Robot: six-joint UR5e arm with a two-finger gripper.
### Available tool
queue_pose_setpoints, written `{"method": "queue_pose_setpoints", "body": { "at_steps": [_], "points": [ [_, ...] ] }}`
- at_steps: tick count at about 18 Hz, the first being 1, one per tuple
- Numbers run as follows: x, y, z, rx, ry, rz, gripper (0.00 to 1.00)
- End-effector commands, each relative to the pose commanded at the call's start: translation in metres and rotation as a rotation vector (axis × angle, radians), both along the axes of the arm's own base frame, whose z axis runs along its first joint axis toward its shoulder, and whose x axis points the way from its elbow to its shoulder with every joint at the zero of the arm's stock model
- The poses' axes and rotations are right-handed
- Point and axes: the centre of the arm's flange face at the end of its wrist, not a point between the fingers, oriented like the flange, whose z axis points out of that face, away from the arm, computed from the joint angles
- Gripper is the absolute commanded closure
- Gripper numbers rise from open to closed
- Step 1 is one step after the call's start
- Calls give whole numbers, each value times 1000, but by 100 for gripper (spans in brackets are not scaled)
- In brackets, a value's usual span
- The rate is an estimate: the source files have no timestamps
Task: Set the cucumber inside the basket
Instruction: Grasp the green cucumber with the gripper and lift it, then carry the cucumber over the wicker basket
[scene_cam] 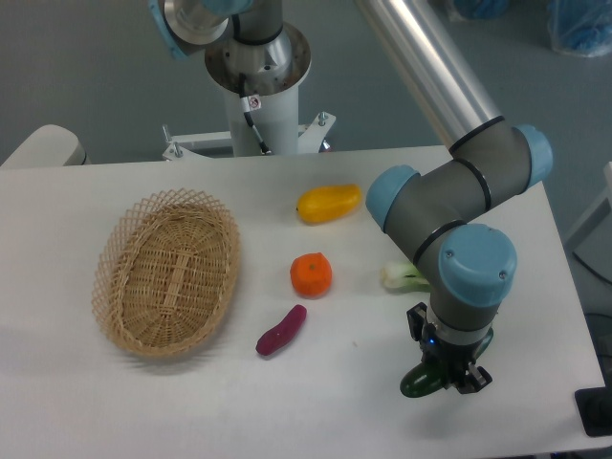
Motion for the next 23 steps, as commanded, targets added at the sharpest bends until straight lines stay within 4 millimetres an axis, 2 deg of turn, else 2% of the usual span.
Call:
{"method": "queue_pose_setpoints", "body": {
  "at_steps": [10, 12, 15, 20, 22, 23],
  "points": [
    [0, 3, 5, 5, 8, 14, 71],
    [6, 5, 3, -3, 2, 21, 71],
    [34, 13, 3, -15, -13, 20, 72],
    [86, 10, 1, -39, -45, -22, 72],
    [106, 0, 6, -46, -53, -31, 72],
    [124, -5, 7, -53, -63, -45, 72]
  ]
}}
